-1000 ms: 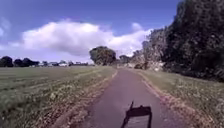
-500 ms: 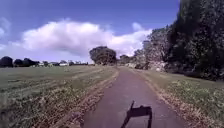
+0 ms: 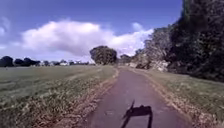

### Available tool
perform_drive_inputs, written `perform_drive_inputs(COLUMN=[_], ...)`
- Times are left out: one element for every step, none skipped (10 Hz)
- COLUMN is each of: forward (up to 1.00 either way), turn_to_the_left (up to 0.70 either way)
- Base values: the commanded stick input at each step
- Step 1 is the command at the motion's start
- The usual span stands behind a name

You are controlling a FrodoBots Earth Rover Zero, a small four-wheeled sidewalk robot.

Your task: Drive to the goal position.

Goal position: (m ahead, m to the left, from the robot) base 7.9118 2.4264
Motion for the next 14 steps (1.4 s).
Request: perform_drive_inputs(forward=[0.70, 0.70, 0.70, 0.70, 0.70, 0.70, 0.70, 0.70, 0.70, 0.70, 0.70, 0.70, 0.70, 0.70], turn_to_the_left=[-0.14, -0.14, -0.14, -0.14, -0.14, -0.14, -0.14, -0.14, -0.03, -0.01, 0.00, -0.01, -0.01, -0.01])
